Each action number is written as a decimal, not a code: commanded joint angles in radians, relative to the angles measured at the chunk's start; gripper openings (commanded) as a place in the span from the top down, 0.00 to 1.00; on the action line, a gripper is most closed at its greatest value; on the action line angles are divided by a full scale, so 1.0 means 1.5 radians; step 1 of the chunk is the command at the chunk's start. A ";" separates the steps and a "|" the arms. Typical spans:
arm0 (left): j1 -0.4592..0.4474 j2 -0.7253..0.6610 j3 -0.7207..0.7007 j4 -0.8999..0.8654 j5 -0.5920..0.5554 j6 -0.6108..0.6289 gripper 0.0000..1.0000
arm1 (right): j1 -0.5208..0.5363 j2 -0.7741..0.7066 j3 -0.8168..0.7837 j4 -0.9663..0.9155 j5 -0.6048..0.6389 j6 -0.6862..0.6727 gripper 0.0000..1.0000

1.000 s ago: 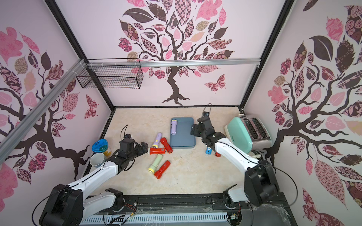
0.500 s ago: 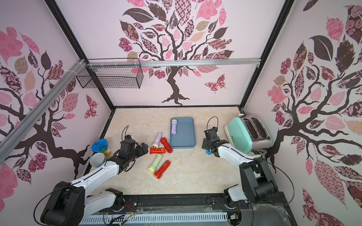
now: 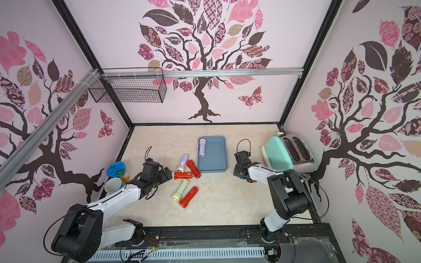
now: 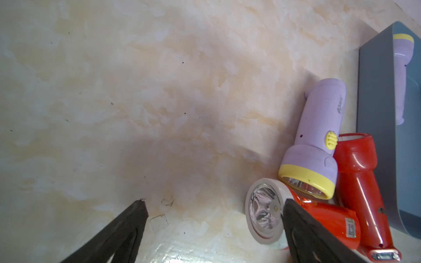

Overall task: Put the flashlights into the storage boxes
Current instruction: Pick up the flashlight from the center of the board, then place the flashlight at the storage box.

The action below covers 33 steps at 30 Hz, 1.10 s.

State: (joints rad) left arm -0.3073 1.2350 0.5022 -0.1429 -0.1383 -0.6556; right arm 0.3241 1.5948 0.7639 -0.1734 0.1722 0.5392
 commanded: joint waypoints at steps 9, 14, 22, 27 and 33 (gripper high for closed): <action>0.002 -0.037 0.019 -0.036 -0.064 -0.017 0.03 | 0.042 -0.071 0.043 -0.042 0.026 -0.056 0.57; 0.002 -0.061 -0.015 0.002 -0.083 -0.027 0.04 | 0.070 -0.059 0.105 -0.010 -0.043 -0.080 0.59; 0.002 -0.031 0.011 -0.024 -0.081 -0.026 0.05 | 0.073 0.122 0.278 0.016 -0.126 -0.036 0.59; 0.002 0.001 0.028 -0.017 -0.048 -0.016 0.06 | 0.073 0.236 0.381 0.026 -0.173 -0.016 0.59; 0.002 -0.006 0.026 -0.014 -0.047 -0.019 0.05 | 0.073 0.346 0.489 0.017 -0.221 0.005 0.59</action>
State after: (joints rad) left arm -0.3073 1.2377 0.5087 -0.1726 -0.2161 -0.6849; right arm 0.4335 2.0472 1.4227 -0.1463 -0.1051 0.5220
